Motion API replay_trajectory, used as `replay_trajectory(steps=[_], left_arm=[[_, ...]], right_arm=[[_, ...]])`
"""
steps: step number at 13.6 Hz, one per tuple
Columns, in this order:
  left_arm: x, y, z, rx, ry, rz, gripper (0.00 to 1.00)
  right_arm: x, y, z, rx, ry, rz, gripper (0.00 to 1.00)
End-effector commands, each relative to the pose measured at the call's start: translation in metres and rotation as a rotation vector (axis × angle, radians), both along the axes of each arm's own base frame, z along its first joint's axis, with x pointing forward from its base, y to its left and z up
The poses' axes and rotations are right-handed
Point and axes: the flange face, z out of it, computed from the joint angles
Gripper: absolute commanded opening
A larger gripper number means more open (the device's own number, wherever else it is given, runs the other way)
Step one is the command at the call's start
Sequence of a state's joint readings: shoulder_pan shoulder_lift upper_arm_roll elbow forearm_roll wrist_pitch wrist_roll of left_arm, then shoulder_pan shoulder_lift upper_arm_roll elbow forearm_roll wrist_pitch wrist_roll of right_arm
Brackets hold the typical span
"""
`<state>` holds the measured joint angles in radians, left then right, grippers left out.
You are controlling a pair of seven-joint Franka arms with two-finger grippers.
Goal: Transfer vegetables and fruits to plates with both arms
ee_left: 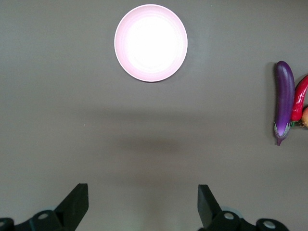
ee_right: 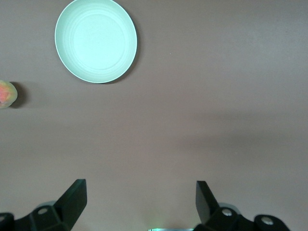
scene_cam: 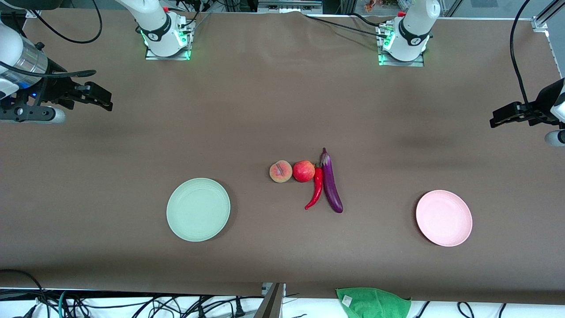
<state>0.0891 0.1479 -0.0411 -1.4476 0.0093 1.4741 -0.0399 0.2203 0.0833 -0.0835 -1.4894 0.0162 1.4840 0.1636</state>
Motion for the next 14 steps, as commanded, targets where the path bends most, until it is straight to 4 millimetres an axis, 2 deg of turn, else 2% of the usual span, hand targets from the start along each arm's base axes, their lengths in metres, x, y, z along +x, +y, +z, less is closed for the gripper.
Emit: replay_trajectory(steps=[1, 9, 11, 14], left_arm=[[0.0028, -0.0011, 0.0058, 0.012, 0.002, -0.02, 1.0], [0.0059, -0.0025, 0.0002, 0.01, 0.01, -0.023, 1.0], [0.006, -0.009, 0.0046, 0.011, 0.0, -0.034, 1.0], [0.0067, -0.0078, 0.0073, 0.015, -0.006, -0.031, 1.0]], right_arm=[[-0.0049, 0.0022, 0.0094, -0.007, -0.007, -0.002, 1.0], [-0.0025, -0.0007, 0.0073, -0.007, -0.008, 0.002, 1.0], [-0.0019, -0.0006, 0.0066, -0.007, -0.008, 0.004, 1.0], [-0.004, -0.0012, 0.0055, -0.004, 0.007, 0.004, 1.0]])
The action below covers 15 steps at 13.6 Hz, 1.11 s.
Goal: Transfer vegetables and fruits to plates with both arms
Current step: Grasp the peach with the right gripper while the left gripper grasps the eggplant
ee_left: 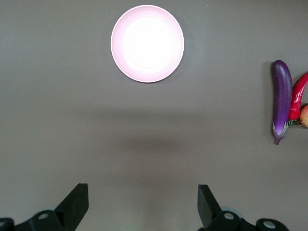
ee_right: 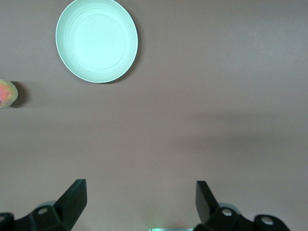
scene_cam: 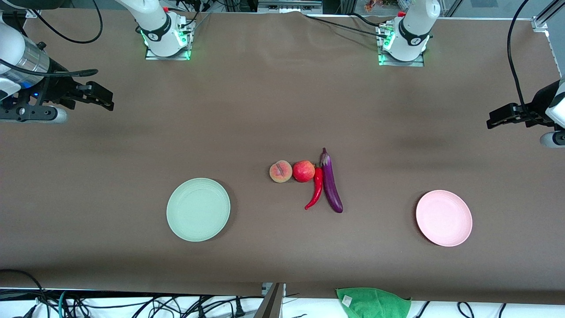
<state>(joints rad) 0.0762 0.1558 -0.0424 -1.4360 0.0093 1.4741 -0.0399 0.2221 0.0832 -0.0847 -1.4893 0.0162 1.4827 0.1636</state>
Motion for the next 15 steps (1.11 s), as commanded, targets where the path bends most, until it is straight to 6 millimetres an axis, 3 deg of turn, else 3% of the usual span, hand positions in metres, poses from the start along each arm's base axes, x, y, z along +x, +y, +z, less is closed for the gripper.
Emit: replay_trajectory(steps=[1, 15], left_arm=[[0.004, 0.001, 0.006, 0.017, -0.002, -0.018, 1.0], [0.013, 0.002, -0.023, 0.009, 0.019, -0.022, 1.0]], right_arm=[[-0.004, -0.002, 0.006, -0.004, 0.006, 0.002, 1.0], [-0.001, -0.001, 0.005, -0.001, -0.002, -0.003, 1.0]])
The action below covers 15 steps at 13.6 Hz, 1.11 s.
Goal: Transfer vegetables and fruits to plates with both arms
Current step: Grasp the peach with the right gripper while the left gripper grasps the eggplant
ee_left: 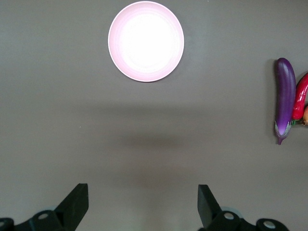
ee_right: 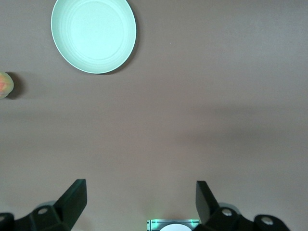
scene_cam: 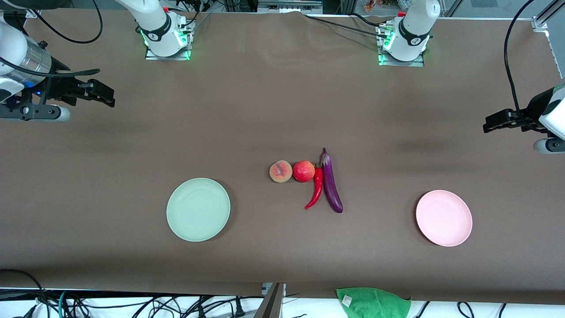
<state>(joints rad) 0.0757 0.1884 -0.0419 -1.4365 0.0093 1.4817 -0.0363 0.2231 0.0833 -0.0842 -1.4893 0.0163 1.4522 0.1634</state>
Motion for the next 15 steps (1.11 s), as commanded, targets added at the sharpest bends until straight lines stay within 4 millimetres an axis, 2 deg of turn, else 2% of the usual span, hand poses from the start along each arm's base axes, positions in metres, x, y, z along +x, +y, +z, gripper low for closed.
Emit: replay_trajectory(steps=[1, 4, 6, 8, 10, 12, 15], left_arm=[[0.005, 0.003, -0.009, 0.011, -0.003, -0.017, 1.0], [0.004, 0.007, -0.022, 0.01, 0.017, -0.012, 1.0], [0.01, 0.004, -0.037, 0.008, 0.015, -0.015, 1.0], [0.025, -0.001, -0.07, 0.009, -0.003, -0.014, 1.0], [0.04, -0.007, -0.124, -0.041, -0.015, 0.013, 1.0], [0.055, -0.011, -0.165, -0.065, -0.039, 0.057, 1.0], [0.076, -0.05, -0.214, -0.055, -0.077, 0.122, 1.0]], right_arm=[[0.006, -0.001, 0.009, 0.008, -0.061, -0.004, 1.0], [0.01, -0.001, 0.011, 0.013, -0.093, -0.012, 1.0], [0.01, -0.001, 0.011, 0.013, -0.096, -0.013, 1.0], [0.011, -0.001, 0.011, 0.015, -0.098, -0.013, 1.0], [0.01, 0.001, 0.011, 0.015, -0.096, -0.012, 1.0], [0.01, 0.001, 0.011, 0.015, -0.098, -0.013, 1.0], [0.01, 0.001, 0.012, 0.015, -0.098, -0.015, 1.0]])
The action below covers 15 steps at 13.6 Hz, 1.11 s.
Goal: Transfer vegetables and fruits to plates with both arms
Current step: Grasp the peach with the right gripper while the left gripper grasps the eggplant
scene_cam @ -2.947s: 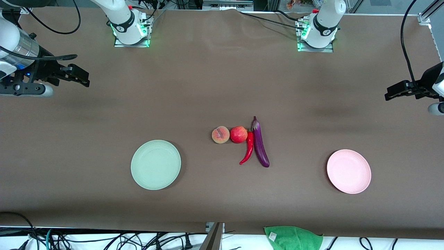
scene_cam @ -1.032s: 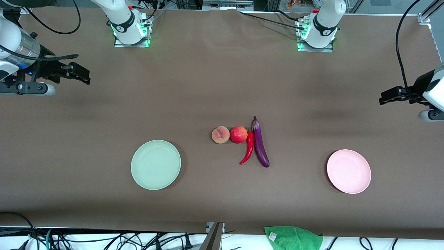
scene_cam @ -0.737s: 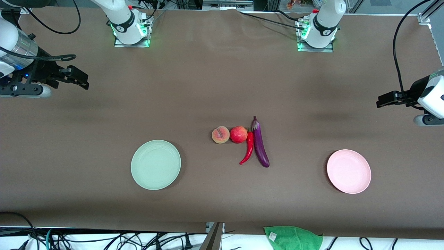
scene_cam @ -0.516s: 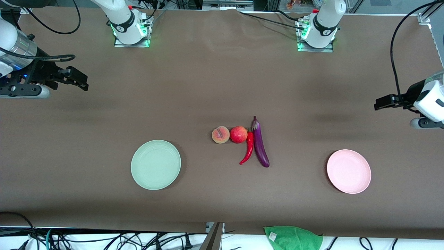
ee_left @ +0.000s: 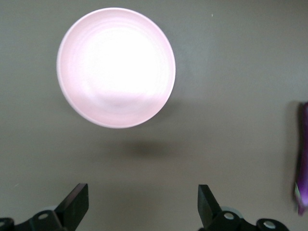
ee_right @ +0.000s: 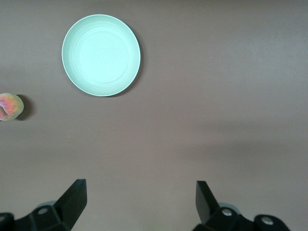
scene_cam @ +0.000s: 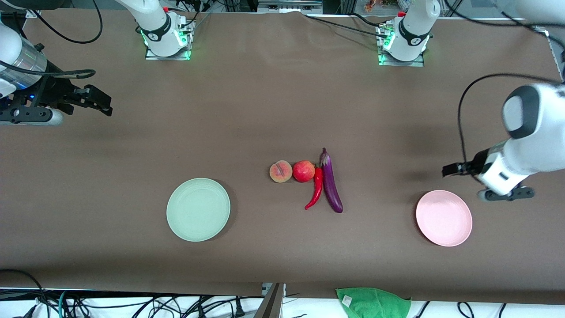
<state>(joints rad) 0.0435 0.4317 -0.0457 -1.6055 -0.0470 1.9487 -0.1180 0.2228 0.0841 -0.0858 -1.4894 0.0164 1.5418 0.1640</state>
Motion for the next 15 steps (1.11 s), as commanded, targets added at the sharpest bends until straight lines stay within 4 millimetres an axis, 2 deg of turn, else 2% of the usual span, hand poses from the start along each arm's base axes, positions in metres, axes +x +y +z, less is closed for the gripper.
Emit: replay_trajectory(steps=[1, 5, 6, 8, 11, 14, 15], left_arm=[[0.014, -0.045, -0.034, -0.011, -0.03, 0.073, 1.0], [0.025, -0.135, -0.106, -0.058, -0.092, 0.218, 1.0], [0.023, -0.159, -0.115, -0.065, -0.1, 0.233, 1.0], [0.021, -0.194, -0.119, -0.065, -0.108, 0.228, 1.0], [0.011, -0.258, -0.128, -0.071, -0.116, 0.235, 1.0], [0.003, -0.294, -0.141, -0.008, -0.15, 0.174, 1.0], [0.001, -0.297, -0.146, 0.021, -0.161, 0.145, 1.0]], right_arm=[[-0.001, 0.001, 0.005, 0.003, -0.01, -0.011, 1.0], [0.0, 0.004, 0.005, 0.003, -0.016, -0.002, 1.0], [0.0, 0.007, 0.005, 0.003, -0.016, -0.001, 1.0], [-0.001, 0.009, 0.005, 0.003, -0.016, 0.004, 1.0], [0.002, 0.015, -0.002, 0.013, -0.002, 0.019, 1.0], [0.015, 0.039, -0.046, -0.006, 0.081, 0.059, 1.0], [0.016, 0.04, -0.053, -0.01, 0.093, 0.063, 1.0]])
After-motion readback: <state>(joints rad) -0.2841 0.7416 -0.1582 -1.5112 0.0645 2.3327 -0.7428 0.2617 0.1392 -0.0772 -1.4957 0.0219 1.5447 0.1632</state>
